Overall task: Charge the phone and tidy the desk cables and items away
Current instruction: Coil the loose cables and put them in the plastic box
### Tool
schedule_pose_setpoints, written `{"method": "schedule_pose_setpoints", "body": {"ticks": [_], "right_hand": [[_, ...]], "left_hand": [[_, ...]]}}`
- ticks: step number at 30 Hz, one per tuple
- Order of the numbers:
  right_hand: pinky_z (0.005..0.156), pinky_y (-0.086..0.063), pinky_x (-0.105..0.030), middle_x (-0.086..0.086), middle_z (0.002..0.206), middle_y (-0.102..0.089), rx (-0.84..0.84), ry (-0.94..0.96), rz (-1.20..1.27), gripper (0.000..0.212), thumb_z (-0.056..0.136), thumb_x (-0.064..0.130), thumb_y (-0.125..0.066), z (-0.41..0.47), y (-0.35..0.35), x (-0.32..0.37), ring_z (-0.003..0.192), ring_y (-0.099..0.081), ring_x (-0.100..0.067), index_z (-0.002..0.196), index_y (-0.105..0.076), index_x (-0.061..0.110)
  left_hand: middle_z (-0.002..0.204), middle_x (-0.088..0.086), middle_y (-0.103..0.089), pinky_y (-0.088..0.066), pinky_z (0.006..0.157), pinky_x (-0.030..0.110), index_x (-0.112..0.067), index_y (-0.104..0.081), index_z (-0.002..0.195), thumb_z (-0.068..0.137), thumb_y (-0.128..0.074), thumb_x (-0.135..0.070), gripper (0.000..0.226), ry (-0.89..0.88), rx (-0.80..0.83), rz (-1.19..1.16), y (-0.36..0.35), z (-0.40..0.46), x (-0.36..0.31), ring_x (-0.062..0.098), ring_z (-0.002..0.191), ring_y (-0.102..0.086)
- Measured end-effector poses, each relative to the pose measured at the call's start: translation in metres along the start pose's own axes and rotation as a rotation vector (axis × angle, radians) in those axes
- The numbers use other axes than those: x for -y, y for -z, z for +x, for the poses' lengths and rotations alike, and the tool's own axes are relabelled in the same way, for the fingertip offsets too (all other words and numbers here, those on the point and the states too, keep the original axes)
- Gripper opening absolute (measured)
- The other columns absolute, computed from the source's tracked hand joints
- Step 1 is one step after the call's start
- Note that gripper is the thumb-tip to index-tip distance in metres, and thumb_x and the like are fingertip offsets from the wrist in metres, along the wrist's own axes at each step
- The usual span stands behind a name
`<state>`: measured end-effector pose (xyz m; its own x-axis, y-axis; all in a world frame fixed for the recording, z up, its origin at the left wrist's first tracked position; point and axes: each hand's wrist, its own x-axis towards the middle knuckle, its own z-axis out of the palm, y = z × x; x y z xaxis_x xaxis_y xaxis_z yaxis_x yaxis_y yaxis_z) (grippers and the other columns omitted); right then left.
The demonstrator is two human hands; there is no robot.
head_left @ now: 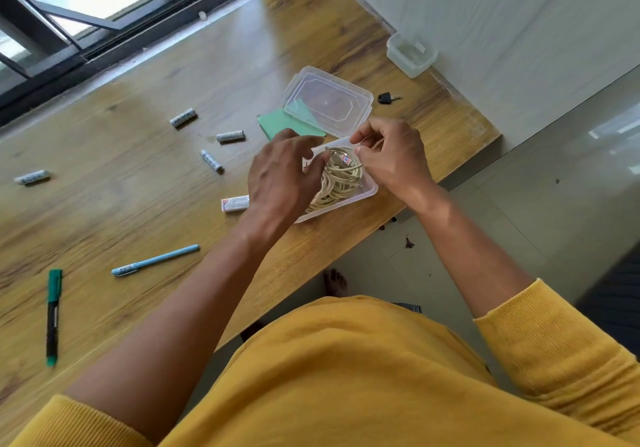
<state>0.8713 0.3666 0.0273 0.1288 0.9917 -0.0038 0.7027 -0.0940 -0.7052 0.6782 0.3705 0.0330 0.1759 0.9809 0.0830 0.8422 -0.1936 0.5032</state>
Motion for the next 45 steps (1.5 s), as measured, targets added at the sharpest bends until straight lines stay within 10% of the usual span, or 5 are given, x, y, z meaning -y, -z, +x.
{"method": "schedule_pose_setpoints", "body": {"ticks": [11,23,30,37,45], "right_hand": [[0.072,-0.051,-0.01,0.011,0.092,-0.074,-0.063,-0.066,0.104,0.013,0.094,0.014,-0.071,0.033,0.02,-0.001,0.079,-0.066,0.0,0.104,-0.079,0.018],[0.08,-0.061,-0.049,-0.022,0.096,-0.077,-0.046,-0.355,-0.006,0.034,0.084,0.01,-0.071,0.077,0.003,-0.01,0.095,-0.074,-0.037,0.111,-0.069,-0.01],[0.073,-0.067,-0.046,-0.007,0.091,-0.074,-0.035,-0.449,0.125,0.023,0.077,0.004,-0.071,0.093,-0.006,-0.017,0.079,-0.077,-0.028,0.083,-0.058,0.023],[0.06,-0.064,-0.032,-0.013,0.076,-0.077,-0.087,-0.571,0.355,0.013,0.086,-0.002,-0.071,0.097,-0.006,-0.011,0.057,-0.074,-0.016,0.09,-0.069,0.011],[0.062,-0.06,-0.027,-0.006,0.073,-0.072,-0.164,-0.479,0.576,0.014,0.085,0.001,-0.065,0.087,0.008,0.01,0.06,-0.064,-0.012,0.093,-0.076,0.005]], "left_hand": [[0.119,-0.009,-0.075,-0.055,0.099,0.048,-0.027,-0.077,0.121,0.1,-0.062,-0.039,0.029,0.12,0.002,-0.185,0.006,0.039,0.014,0.015,0.104,-0.07],[0.152,0.01,-0.059,-0.041,0.118,0.044,-0.013,-0.057,0.15,0.105,-0.056,-0.028,0.048,0.266,0.145,-0.104,-0.005,0.112,0.031,0.03,0.14,-0.054],[0.125,0.033,-0.063,-0.047,0.093,0.05,0.008,-0.061,0.122,0.098,-0.048,-0.016,0.036,0.311,0.195,-0.085,-0.018,0.135,0.026,0.048,0.117,-0.057],[0.14,0.003,-0.069,-0.047,0.113,0.043,-0.016,-0.068,0.14,0.097,-0.059,-0.025,0.045,0.308,0.018,-0.233,-0.004,0.143,0.029,0.026,0.128,-0.061],[0.117,-0.007,-0.078,-0.063,0.087,0.036,-0.022,-0.079,0.126,0.094,-0.071,-0.028,0.033,0.252,-0.32,-0.444,0.022,0.119,0.03,0.006,0.093,-0.073]]}}
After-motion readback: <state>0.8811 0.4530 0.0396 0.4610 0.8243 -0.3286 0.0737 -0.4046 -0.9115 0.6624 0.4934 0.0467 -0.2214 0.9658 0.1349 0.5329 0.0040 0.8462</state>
